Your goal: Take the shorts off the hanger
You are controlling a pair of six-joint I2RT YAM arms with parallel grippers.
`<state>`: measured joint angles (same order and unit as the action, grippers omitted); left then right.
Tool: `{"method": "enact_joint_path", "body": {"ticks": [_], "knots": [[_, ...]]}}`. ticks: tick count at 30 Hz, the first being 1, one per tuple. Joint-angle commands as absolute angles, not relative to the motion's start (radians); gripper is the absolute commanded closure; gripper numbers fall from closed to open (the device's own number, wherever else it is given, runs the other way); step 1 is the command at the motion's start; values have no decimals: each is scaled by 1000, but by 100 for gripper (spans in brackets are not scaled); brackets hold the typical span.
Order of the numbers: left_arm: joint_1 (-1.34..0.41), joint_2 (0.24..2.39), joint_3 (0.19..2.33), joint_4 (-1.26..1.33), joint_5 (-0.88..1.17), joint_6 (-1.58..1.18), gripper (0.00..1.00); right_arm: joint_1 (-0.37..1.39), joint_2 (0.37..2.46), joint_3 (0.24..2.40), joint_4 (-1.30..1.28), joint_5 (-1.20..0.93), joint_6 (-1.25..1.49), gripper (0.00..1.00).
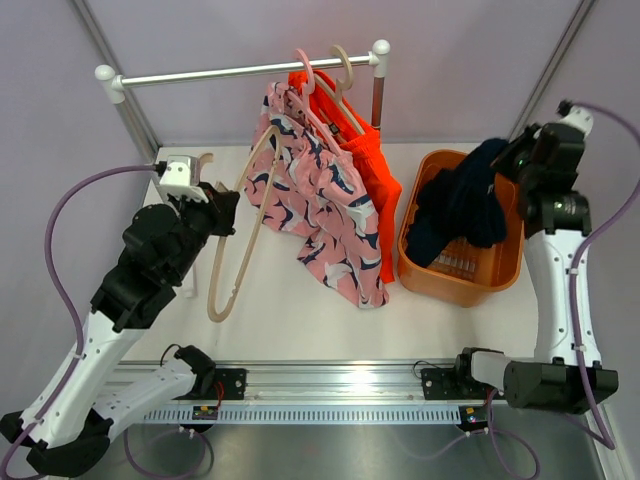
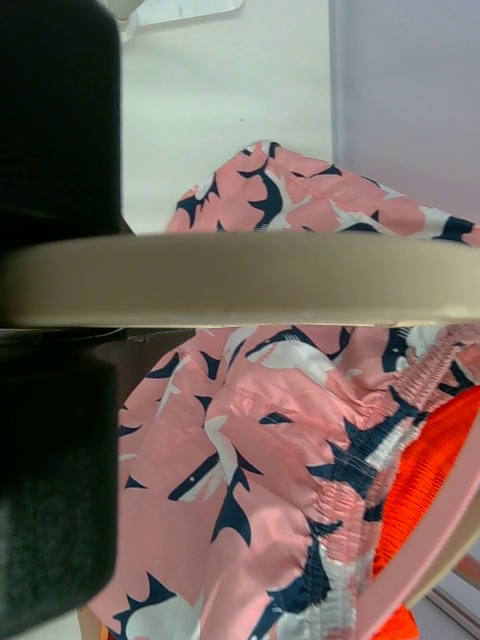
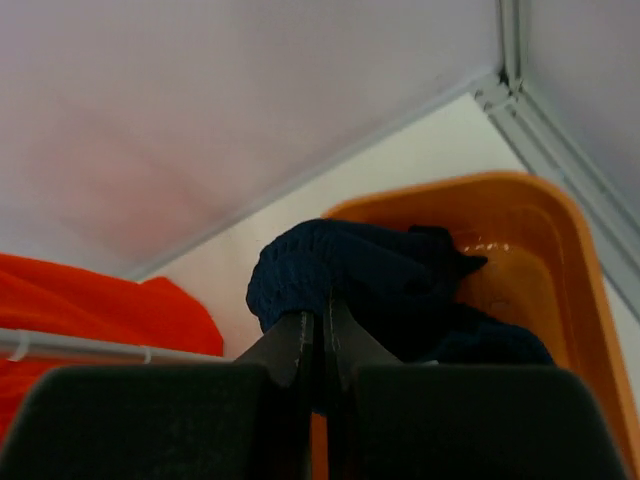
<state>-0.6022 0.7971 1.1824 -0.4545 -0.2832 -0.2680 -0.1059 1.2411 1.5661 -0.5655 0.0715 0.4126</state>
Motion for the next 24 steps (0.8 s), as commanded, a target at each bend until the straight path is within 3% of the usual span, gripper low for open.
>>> {"method": "enact_joint_path", "body": {"ticks": [1,5,6,9,10,13,17,24], "knots": [[-603,808,1227,-463,-316,-288,100,-106,1151,1298,-428,-24,488,100],[-603,837,1267,-524,-340,-291,100,-84,1091,1114,-374,-32,500,96],[-603,845,1278,-534,-353,-290,100,-75,1094,1091,-379,-29,489,88],[-603,890,1328,-578,-364,-288,100,-61,1100,1078,-396,-18,473,79],[-603,920,1345,-590,-364,-287,100,-60,1094,1077,-397,-14,471,68],[-601,966,1420,-647,-367,-272,100,-52,1060,1081,-396,-15,465,53],[-580,1061,1538,-718,-377,-247,100,-37,1028,1109,-416,-25,460,41],[-463,1204,1718,-759,-345,-221,100,-6,999,1147,-423,-54,454,34]]}}
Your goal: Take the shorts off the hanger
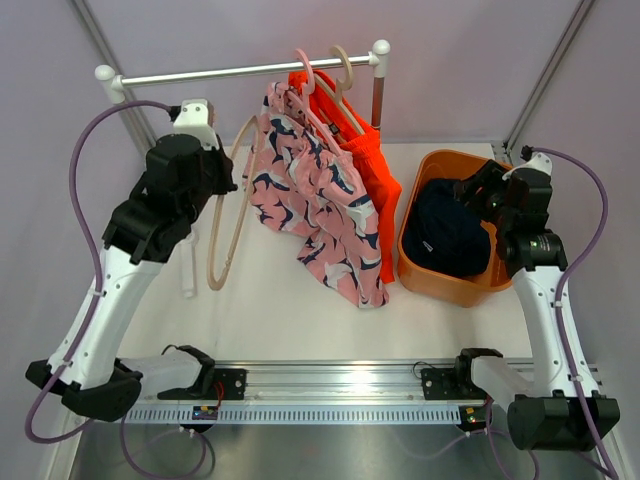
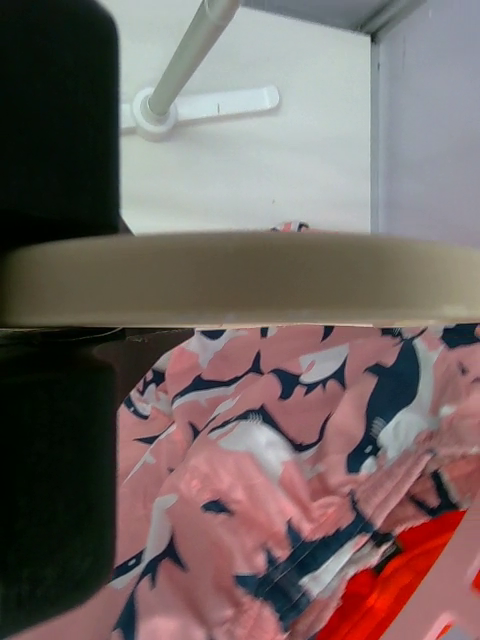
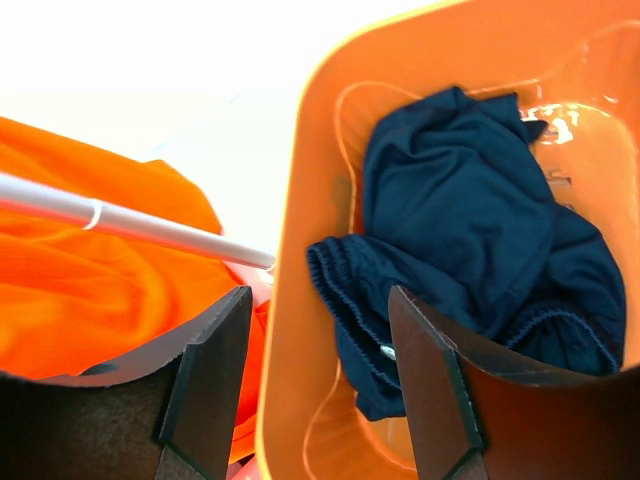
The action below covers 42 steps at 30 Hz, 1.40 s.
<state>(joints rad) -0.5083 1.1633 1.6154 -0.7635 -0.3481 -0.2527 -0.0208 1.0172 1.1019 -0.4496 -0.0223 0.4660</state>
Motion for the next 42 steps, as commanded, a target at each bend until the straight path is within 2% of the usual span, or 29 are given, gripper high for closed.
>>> {"method": "enact_joint_path", "body": {"ticks": [1,6,23,42], "knots": [[-451,1219,1736,-759,-342,-216,100,-6,997,1152,-425,-58,454,34],[-381,1311,1842,-738,-305,-198,100,-5,989,1166,-416,-81,459,34],[-298,1532,2091,-666,-407,-123,100,23,1006,1215,-414,-127,459,34],[-164,1621,2094,-721,-327,-140,100,35,1025,1224,-419,-150,457,35]]}}
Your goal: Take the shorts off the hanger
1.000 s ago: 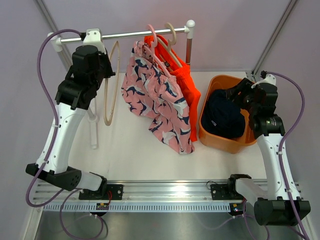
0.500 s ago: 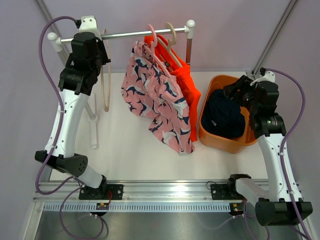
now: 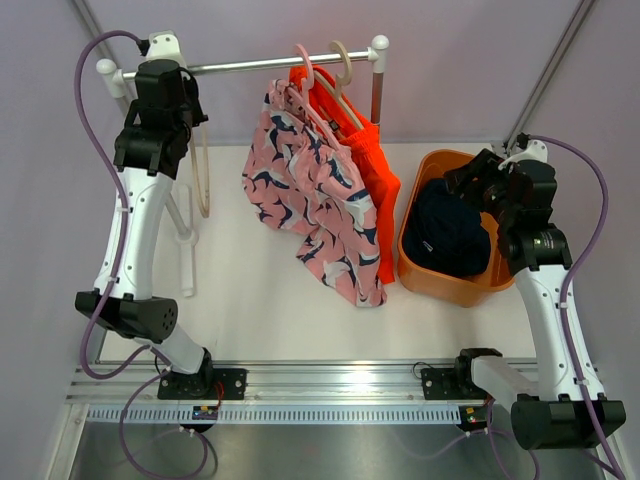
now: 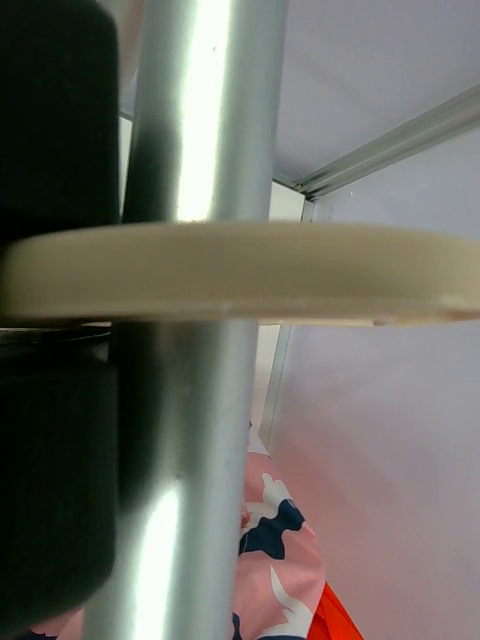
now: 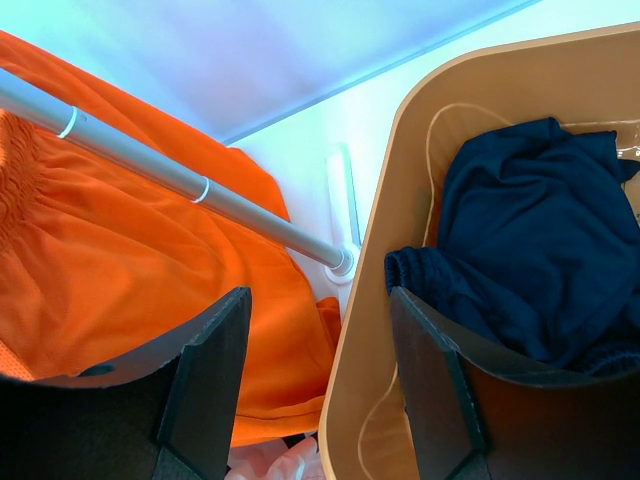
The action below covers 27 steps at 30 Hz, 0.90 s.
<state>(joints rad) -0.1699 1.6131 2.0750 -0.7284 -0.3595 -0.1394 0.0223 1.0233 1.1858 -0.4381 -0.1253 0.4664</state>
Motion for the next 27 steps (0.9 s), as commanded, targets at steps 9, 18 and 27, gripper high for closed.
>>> {"method": "enact_joint_path", "body": {"ticks": [9,18,27], "knots": [[-163,1543,1951,-704,-324,-166,89,46,1014,1216,-426,-152,457,35],[-163,1470,1890,-681,-318,-170,68,55,1005,1215,-436,-155,457,35],[-164,1341,1821,-646,-344,-150,55,67,1002,1221,-443,-150,454,35]]}}
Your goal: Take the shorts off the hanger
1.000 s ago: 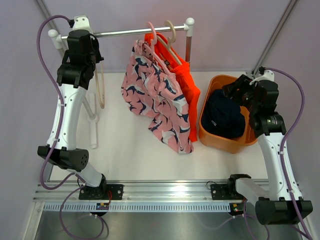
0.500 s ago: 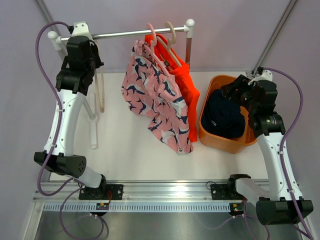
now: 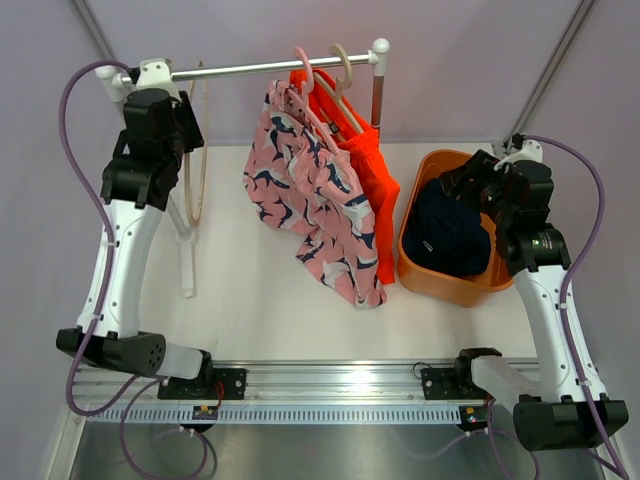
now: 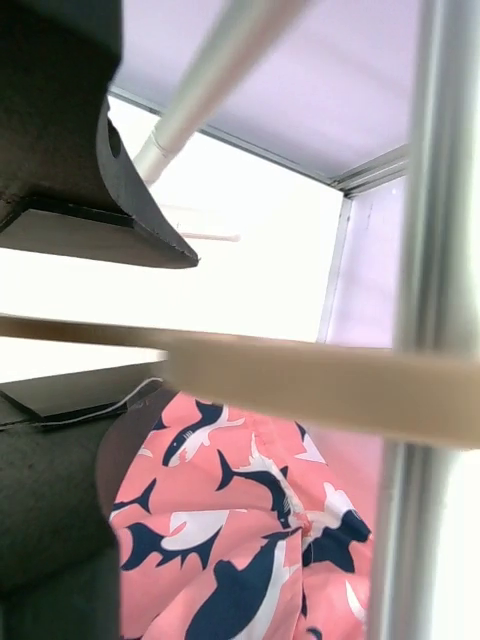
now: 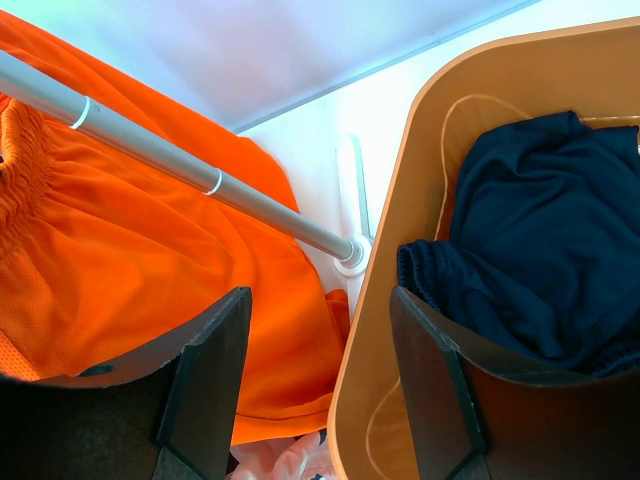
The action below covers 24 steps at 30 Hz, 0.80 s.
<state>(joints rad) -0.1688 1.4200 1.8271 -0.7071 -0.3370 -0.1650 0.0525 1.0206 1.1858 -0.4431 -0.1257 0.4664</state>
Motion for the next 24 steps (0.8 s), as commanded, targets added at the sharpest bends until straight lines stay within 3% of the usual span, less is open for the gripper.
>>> {"method": "enact_joint_path", "body": {"ticks": [1,14,24], "knots": [[-164,1318,1818,-640,-351,-149,55,69,1002,1223,-448,-150,453,35],[-195,1154,1845,-586,-220,-150,50,152,1025,1285,-509,-87,416,35],[-523,1259,1954,-601,-273,-129,44,184,1023,1316,-534,-63,416,35]]}}
